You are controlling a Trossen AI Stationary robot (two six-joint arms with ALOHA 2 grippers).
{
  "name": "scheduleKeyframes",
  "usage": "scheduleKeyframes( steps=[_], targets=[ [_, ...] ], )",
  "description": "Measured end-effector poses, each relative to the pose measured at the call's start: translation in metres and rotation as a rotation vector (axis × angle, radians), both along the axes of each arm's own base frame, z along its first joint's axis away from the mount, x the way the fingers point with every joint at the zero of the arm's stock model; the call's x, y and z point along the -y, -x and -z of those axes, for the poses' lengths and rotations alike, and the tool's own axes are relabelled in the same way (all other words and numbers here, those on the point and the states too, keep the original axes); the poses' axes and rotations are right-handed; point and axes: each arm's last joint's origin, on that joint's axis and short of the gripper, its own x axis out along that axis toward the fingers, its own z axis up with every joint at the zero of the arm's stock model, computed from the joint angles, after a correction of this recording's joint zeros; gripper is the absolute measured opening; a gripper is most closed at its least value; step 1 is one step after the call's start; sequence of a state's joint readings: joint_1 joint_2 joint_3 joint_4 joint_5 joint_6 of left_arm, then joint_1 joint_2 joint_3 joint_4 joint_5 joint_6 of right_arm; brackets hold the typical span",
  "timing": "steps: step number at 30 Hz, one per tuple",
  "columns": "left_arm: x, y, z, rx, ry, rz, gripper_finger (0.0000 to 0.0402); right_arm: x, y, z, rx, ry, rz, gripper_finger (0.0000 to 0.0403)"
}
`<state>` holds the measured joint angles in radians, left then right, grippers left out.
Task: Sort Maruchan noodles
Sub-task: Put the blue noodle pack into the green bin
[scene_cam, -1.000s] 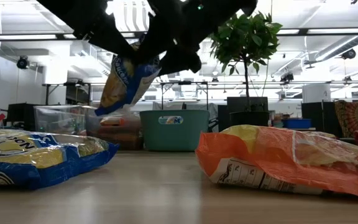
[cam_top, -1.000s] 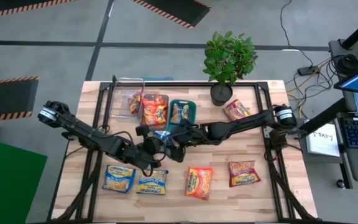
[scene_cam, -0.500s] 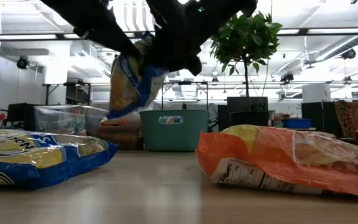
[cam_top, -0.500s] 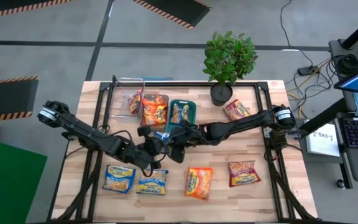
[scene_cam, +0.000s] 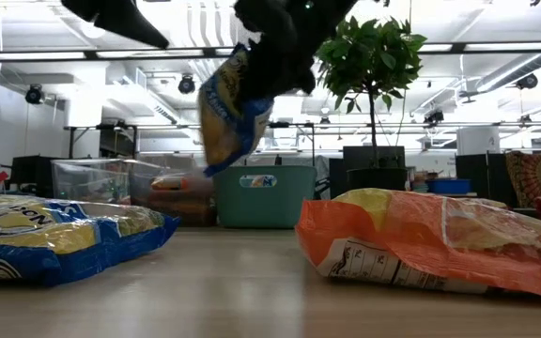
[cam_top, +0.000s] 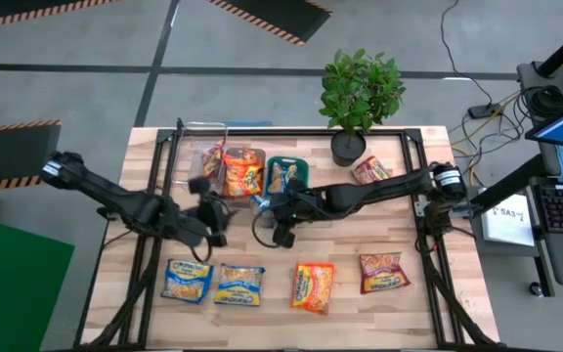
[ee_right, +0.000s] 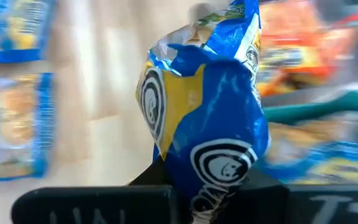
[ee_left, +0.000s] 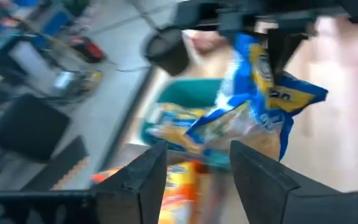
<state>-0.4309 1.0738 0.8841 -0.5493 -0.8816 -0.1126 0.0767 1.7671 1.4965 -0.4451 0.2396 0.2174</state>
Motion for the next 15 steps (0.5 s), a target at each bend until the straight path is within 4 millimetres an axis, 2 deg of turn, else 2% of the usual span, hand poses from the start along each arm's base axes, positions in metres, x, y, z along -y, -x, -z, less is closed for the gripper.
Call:
scheduleKeyframes(
  steps=[4, 8, 11, 15],
  targets=[
    [-0.010, 0.018, -0.008, 0.085, -0.032, -0.078, 0.0164, 0.016, 0.008, -0.026, -0.048, 0.075, 0.060, 0.0026],
    [-0.015, 0.028, -0.002, 0.118, -0.011, -0.102, 0.0162, 0.034, 0.015, -0.046, -0.103, 0.090, 0.091, 0.0026],
    [-0.017, 0.032, 0.011, 0.101, -0.025, -0.097, 0.0160, 0.045, 0.016, -0.042, -0.149, 0.128, 0.020, 0.0026],
    [-0.017, 0.033, 0.017, 0.074, -0.050, -0.087, 0.0159, 0.053, 0.016, -0.023, -0.179, 0.183, -0.096, 0.0026]
  ],
)
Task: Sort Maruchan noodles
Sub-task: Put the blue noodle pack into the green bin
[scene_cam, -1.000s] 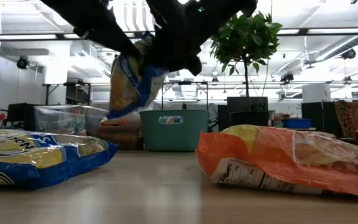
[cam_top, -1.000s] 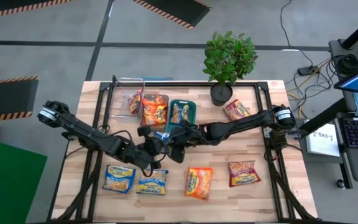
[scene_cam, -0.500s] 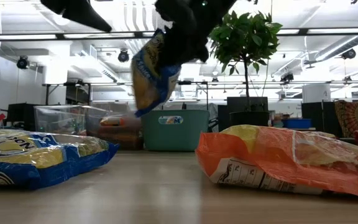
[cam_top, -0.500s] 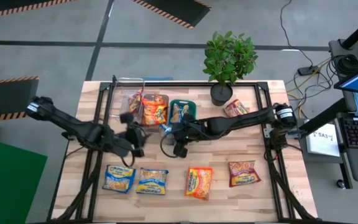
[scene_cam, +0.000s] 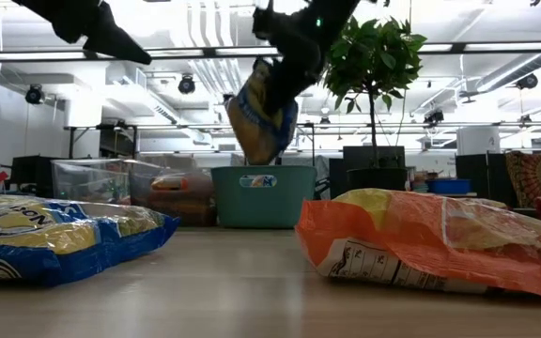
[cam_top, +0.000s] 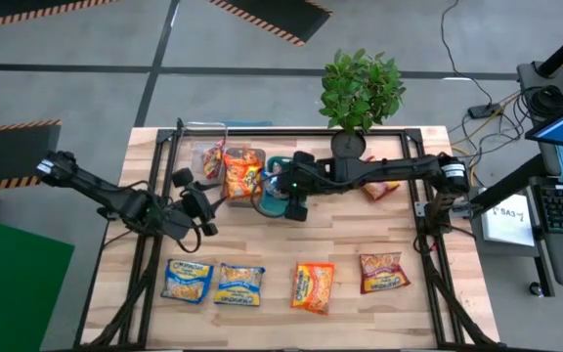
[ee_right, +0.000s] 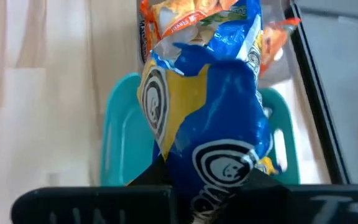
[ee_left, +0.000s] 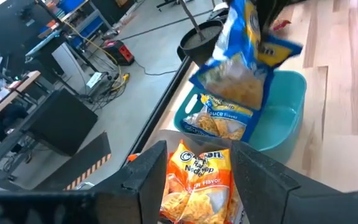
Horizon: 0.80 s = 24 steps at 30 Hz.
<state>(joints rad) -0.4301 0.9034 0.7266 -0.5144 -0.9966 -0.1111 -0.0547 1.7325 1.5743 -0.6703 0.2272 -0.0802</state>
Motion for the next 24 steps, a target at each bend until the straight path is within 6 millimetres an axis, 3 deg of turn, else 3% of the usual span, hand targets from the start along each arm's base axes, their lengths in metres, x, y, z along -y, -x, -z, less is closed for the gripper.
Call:
scheduleKeyframes(
  steps=[13, 18, 24],
  targets=[
    [0.000, 0.000, 0.000, -0.004, -0.006, 0.003, 0.0159, 0.002, 0.003, 0.068, 0.065, 0.106, -0.112, 0.0027],
    [0.000, 0.000, 0.000, -0.003, -0.006, 0.003, 0.0159, 0.002, 0.006, 0.079, 0.090, 0.078, -0.076, 0.0034],
    [0.000, 0.000, -0.001, 0.003, -0.003, 0.003, 0.0159, 0.002, 0.006, 0.080, 0.096, 0.065, -0.061, 0.0076]
  ],
)
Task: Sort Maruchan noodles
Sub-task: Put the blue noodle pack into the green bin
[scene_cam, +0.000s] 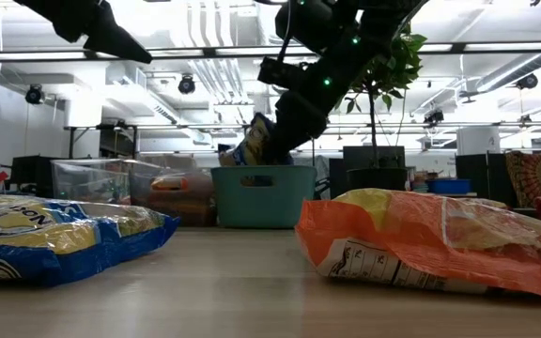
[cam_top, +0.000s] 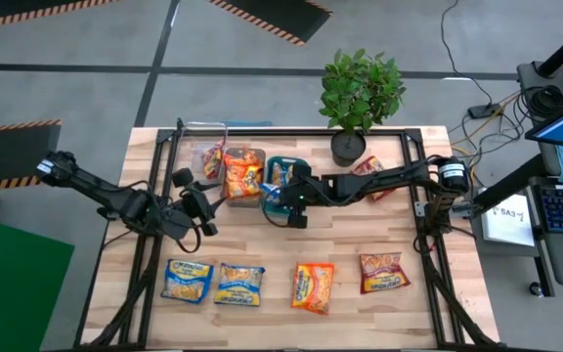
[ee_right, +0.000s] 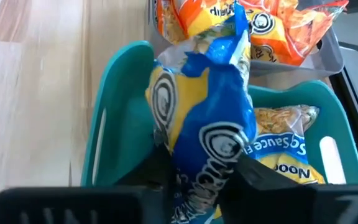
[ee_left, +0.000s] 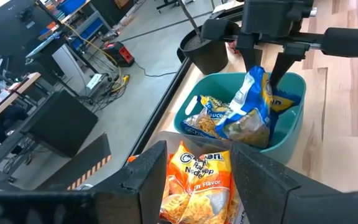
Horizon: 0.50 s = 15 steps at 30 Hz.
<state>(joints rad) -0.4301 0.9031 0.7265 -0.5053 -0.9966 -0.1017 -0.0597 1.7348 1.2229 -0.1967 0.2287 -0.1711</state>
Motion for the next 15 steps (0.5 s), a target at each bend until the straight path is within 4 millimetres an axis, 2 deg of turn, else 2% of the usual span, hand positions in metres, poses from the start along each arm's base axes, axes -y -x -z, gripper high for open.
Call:
scheduleKeyframes(
  steps=[8, 15],
  targets=[
    [0.000, 0.000, 0.000, 0.005, 0.002, 0.000, 0.0159, 0.000, 0.000, -0.002, -0.025, 0.039, -0.028, 0.0130],
    [0.000, 0.000, 0.000, 0.004, 0.001, 0.000, 0.0159, 0.000, -0.004, -0.019, -0.064, 0.055, -0.047, 0.0137]
  ],
)
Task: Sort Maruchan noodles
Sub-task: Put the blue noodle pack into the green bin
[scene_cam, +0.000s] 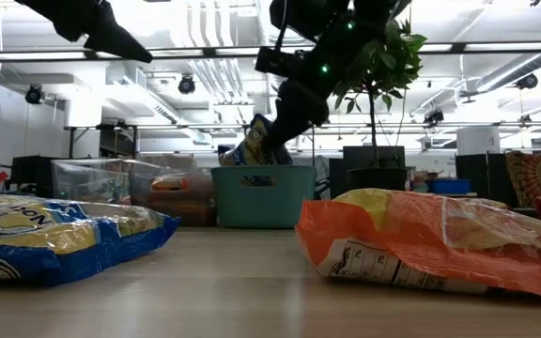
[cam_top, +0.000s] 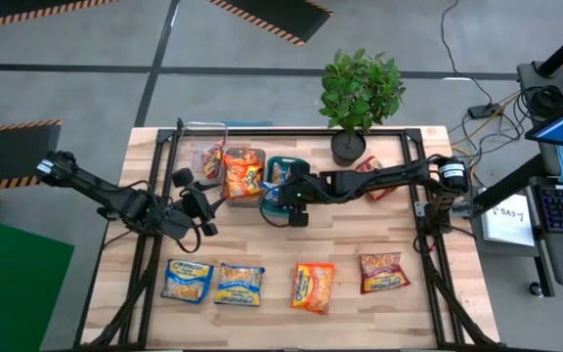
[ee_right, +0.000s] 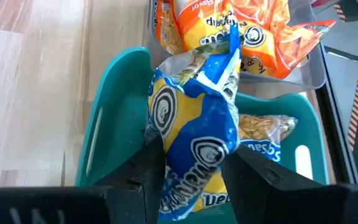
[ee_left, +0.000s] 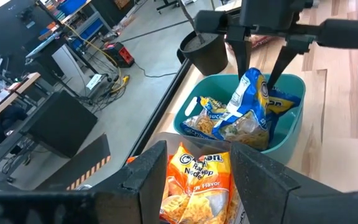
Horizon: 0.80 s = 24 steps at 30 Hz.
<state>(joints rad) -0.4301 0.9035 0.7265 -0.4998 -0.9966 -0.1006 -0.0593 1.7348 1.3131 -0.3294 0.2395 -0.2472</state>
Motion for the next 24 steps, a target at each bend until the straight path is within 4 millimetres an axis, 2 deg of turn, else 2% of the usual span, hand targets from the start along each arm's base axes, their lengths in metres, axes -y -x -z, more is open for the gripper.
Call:
scheduleKeyframes(
  steps=[8, 15, 24],
  targets=[
    [0.000, 0.000, 0.000, -0.004, -0.005, 0.002, 0.0159, 0.000, -0.005, -0.018, 0.012, 0.011, -0.011, 0.0106],
    [0.000, 0.000, 0.000, -0.005, -0.005, 0.002, 0.0159, -0.001, 0.001, -0.011, -0.069, 0.009, -0.025, 0.0020],
    [0.000, 0.000, 0.000, -0.010, -0.011, 0.005, 0.0159, -0.016, 0.007, 0.002, -0.145, 0.012, -0.082, 0.0013]
  ],
)
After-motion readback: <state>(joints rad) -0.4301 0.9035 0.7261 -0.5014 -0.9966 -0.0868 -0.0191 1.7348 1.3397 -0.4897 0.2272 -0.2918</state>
